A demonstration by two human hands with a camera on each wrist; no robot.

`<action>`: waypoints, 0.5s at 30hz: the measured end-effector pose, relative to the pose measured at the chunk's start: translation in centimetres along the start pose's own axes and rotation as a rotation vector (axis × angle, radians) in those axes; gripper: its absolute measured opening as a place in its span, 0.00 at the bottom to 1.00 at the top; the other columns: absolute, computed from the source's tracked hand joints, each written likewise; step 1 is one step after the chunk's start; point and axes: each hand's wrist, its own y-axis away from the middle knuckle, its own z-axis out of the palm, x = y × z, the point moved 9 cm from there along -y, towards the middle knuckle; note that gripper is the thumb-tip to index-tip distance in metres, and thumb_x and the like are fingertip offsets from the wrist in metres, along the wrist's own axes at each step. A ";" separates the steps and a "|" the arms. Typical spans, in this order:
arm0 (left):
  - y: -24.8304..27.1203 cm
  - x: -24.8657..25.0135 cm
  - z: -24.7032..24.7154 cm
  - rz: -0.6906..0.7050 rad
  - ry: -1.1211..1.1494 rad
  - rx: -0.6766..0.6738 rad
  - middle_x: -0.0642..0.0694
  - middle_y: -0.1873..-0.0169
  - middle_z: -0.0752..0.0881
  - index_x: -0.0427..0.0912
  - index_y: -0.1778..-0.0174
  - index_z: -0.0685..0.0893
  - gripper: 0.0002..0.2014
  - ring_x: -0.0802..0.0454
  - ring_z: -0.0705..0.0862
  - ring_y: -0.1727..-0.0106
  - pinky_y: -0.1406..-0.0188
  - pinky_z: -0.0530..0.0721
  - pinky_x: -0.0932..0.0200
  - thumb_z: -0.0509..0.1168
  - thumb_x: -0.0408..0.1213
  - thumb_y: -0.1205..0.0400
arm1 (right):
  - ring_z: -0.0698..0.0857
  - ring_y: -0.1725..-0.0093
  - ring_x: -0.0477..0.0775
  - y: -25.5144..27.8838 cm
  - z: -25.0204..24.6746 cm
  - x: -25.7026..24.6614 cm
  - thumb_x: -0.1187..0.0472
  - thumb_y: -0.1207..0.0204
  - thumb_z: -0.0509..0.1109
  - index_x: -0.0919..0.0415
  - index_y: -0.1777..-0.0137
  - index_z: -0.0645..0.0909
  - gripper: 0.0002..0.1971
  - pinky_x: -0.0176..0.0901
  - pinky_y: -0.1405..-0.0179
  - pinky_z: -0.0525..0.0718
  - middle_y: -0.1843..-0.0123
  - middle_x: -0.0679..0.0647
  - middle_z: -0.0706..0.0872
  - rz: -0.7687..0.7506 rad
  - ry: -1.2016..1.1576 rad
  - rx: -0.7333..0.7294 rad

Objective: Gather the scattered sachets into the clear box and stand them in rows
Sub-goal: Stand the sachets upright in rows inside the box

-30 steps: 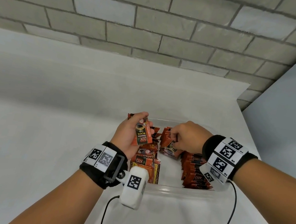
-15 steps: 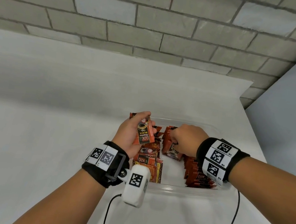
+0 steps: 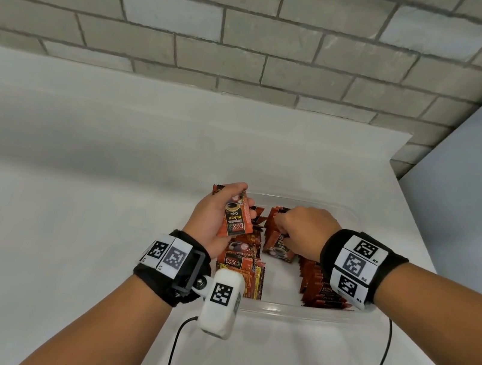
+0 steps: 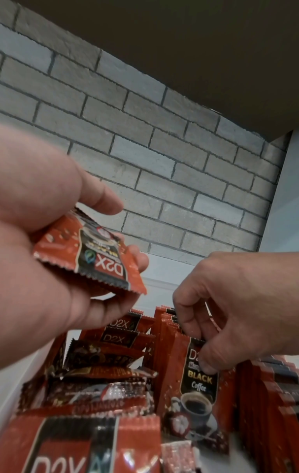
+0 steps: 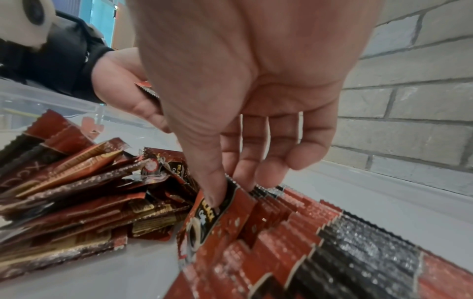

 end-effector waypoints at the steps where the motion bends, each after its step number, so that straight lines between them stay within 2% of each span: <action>1: 0.0 0.0 0.0 0.000 0.001 -0.001 0.42 0.64 0.85 0.40 0.46 0.83 0.08 0.48 0.83 0.66 0.62 0.80 0.55 0.65 0.37 0.18 | 0.78 0.63 0.56 0.0 0.0 0.0 0.69 0.23 0.63 0.58 0.54 0.73 0.05 0.40 0.75 0.67 0.58 0.54 0.80 0.002 0.002 0.002; 6: 0.0 0.0 0.0 -0.002 -0.009 -0.006 0.42 0.64 0.85 0.40 0.46 0.82 0.08 0.49 0.84 0.66 0.64 0.82 0.56 0.65 0.37 0.18 | 0.77 0.64 0.55 0.1 0.1 -0.1 0.69 0.24 0.64 0.59 0.52 0.76 0.05 0.39 0.77 0.66 0.59 0.53 0.78 0.012 -0.016 -0.020; 10: 0.0 0.0 0.1 -0.004 -0.013 -0.002 0.42 0.65 0.86 0.40 0.47 0.82 0.08 0.48 0.84 0.66 0.64 0.81 0.56 0.65 0.37 0.18 | 0.77 0.63 0.55 0.3 0.1 0.0 0.66 0.23 0.66 0.59 0.50 0.75 0.05 0.39 0.77 0.66 0.57 0.54 0.80 0.010 -0.032 -0.027; 15: 0.0 0.0 0.3 -0.020 -0.001 -0.019 0.42 0.66 0.86 0.39 0.46 0.82 0.07 0.49 0.85 0.68 0.70 0.84 0.59 0.63 0.35 0.18 | 0.81 0.57 0.55 0.6 -0.9 0.5 0.56 0.23 0.68 0.56 0.43 0.74 0.12 0.43 0.68 0.73 0.50 0.53 0.83 0.003 -0.087 0.054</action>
